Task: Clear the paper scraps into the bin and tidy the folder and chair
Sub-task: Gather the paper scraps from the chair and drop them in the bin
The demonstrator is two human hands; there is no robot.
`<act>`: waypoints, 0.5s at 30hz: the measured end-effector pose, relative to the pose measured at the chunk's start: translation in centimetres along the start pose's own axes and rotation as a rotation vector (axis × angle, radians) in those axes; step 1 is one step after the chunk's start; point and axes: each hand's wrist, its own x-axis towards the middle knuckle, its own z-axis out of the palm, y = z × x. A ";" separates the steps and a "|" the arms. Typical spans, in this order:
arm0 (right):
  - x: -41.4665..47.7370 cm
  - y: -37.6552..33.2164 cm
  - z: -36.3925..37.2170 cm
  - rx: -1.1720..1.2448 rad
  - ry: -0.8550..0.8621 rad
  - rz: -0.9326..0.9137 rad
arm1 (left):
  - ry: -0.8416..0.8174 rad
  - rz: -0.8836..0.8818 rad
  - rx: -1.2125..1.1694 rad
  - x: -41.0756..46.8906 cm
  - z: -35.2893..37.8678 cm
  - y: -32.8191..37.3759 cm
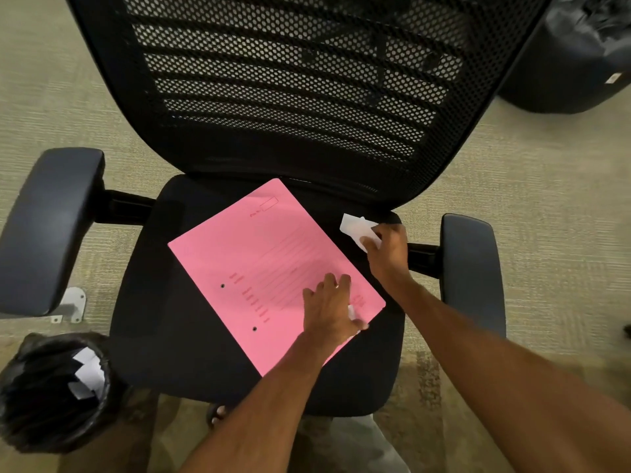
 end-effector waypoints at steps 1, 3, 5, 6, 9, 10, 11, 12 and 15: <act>0.5 -0.1 0.1 -0.050 -0.016 -0.017 | -0.010 -0.011 0.043 0.1 0.3 0.0; 1.3 -0.3 0.5 -0.166 -0.078 -0.067 | -0.006 -0.030 0.058 0.2 0.8 -0.3; 1.8 -0.5 0.7 -0.273 -0.151 -0.126 | 0.019 -0.027 0.048 0.1 1.1 -0.7; 1.9 -0.6 0.9 -0.302 -0.178 -0.149 | 0.040 -0.016 0.044 0.1 1.2 -0.9; 2.1 -1.1 1.0 -0.339 -0.218 -0.163 | 0.077 0.022 0.026 0.1 1.2 -1.3; 2.1 -1.2 1.0 -0.363 -0.220 -0.168 | 0.073 0.033 0.013 0.2 1.1 -1.3; 2.1 -1.4 1.1 -0.392 -0.215 -0.173 | 0.064 0.040 -0.009 0.3 1.0 -1.5; 2.0 -1.4 1.1 -0.413 -0.204 -0.168 | 0.056 0.040 -0.039 0.4 0.8 -1.7; 1.8 -1.4 1.5 -0.444 -0.195 -0.075 | 0.032 0.001 -0.173 0.5 0.7 -2.3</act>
